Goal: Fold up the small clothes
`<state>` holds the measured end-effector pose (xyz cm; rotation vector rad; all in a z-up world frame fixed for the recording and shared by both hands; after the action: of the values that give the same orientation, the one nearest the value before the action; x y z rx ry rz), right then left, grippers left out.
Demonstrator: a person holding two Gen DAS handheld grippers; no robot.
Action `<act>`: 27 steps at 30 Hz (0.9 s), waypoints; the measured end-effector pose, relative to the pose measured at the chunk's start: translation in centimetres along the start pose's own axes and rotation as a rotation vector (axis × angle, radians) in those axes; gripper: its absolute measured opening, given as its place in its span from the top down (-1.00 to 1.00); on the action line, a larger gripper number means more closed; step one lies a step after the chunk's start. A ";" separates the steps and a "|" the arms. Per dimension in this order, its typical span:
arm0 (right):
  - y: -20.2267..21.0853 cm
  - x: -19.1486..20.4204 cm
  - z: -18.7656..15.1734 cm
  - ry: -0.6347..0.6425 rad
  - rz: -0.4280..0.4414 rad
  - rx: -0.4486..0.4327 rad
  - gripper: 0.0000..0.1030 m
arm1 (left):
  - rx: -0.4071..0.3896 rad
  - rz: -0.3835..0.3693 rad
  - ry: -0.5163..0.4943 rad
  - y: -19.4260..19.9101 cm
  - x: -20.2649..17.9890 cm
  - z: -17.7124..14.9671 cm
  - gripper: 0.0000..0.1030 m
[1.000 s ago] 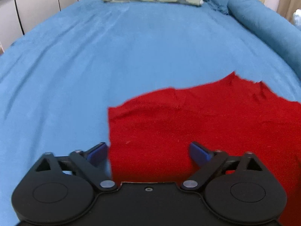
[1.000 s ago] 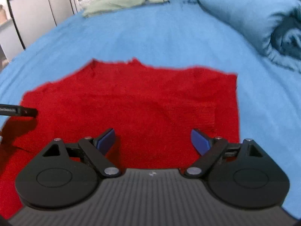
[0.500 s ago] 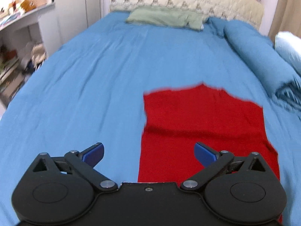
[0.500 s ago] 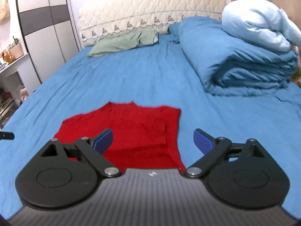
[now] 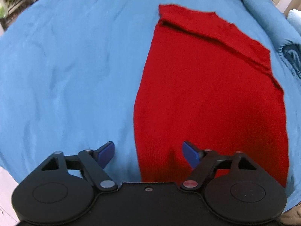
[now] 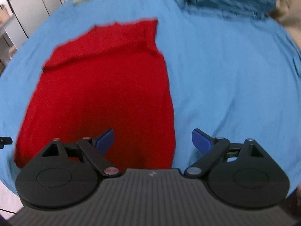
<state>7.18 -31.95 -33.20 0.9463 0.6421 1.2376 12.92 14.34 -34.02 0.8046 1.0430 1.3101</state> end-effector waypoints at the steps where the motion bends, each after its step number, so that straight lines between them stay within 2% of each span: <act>1: -0.5 -0.1 -0.8 -0.008 -0.006 0.017 -0.99 | 0.013 -0.003 0.016 -0.6 0.1 -0.5 -0.40; 2: -1.0 -0.3 -1.6 -0.016 -0.015 0.035 -0.97 | 0.023 -0.003 0.034 -1.2 0.3 -0.8 -0.32; 6: -2.5 -0.7 -3.7 -0.024 -0.086 0.090 -0.80 | 0.031 -0.011 0.090 -2.2 0.8 -2.1 -0.26; 9: -3.1 -1.0 -4.4 -0.075 -0.079 0.119 -0.73 | 0.020 -0.004 0.082 -2.4 0.3 -2.4 -0.26; 11: -3.7 -1.1 -4.8 -0.078 -0.075 0.141 -0.53 | 0.019 0.001 0.069 -2.3 0.1 -2.8 -0.26; 13: -4.0 -0.9 -5.2 -0.089 -0.053 0.157 -0.44 | 0.025 0.004 0.064 -2.5 0.0 -2.6 -0.23; 20: -3.6 -0.6 -4.8 -0.130 -0.058 0.136 -0.30 | 0.054 0.015 0.061 -2.5 0.4 -1.9 0.14; 27: -3.6 -0.7 -4.4 -0.105 -0.068 0.126 -0.07 | 0.063 0.009 0.020 -2.5 0.1 -2.1 0.20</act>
<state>5.07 -31.70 -38.52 1.0780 0.6696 1.0905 11.87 13.93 -37.05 0.8461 1.1019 1.3005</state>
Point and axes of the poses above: each gripper's, at about its wrist camera, not at the fingertips, and y roughly against the way its jaws point, x to its left, z to its top, the point moved 3 cm from there along -y, roughly the way its jaws point
